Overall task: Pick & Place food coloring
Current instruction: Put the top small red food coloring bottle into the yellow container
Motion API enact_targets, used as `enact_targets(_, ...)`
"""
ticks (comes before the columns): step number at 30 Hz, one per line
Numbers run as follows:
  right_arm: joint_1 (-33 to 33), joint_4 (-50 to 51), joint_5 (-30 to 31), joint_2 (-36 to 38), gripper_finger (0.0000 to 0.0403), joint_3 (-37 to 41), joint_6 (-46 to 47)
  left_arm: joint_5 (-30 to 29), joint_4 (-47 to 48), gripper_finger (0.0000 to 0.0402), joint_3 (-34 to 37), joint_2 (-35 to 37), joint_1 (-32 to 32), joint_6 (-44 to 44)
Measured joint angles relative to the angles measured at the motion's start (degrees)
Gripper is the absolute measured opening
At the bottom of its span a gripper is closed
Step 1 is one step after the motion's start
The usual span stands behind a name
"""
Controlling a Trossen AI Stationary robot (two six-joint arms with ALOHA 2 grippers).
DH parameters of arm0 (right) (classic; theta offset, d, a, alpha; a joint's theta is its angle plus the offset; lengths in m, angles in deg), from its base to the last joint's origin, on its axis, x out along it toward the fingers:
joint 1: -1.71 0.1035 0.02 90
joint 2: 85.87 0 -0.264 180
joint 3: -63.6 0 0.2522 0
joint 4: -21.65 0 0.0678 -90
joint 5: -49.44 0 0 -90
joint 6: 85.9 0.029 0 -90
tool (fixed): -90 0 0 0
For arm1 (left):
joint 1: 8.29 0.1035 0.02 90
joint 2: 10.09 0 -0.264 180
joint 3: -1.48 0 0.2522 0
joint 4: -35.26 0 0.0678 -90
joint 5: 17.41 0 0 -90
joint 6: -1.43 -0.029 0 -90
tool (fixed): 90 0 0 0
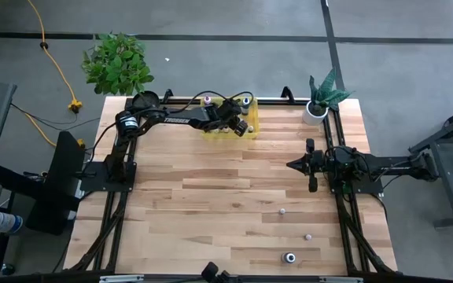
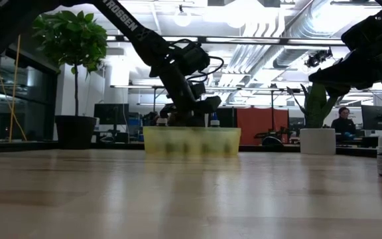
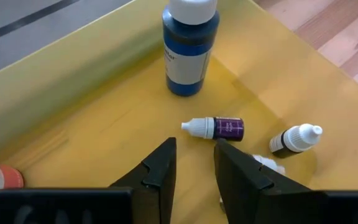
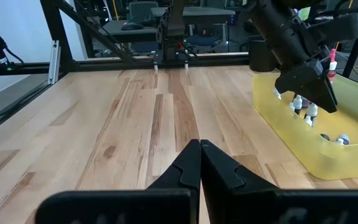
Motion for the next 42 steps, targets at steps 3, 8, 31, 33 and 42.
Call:
enact_targets(3,0.0,0.0,0.0,0.0,0.0000,0.0,0.0,0.0,0.0,0.0103,0.0,0.0,0.0,-1.1)
enact_targets(8,0.0,0.0,0.0,0.0,0.0000,0.0,0.0,0.5,2.1,0.0104,-3.2,0.6,-0.2,-7.6)
enact_targets(31,0.0,0.0,0.0,0.0,0.0000,0.0,0.0,42.8,3.4,0.0104,-11.3,1.2,-18.0,-39.6)
enact_targets(33,0.0,0.0,0.0,0.0,0.0000,0.0,0.0,43.6,0.8,0.0104,-9.6,0.8,-20.0,-42.6)
enact_targets(42,0.0,-0.1,0.0,0.0,0.0000,0.0,0.0,37.4,-3.4,0.0104,-8.4,-4.5,-24.9,-49.1)
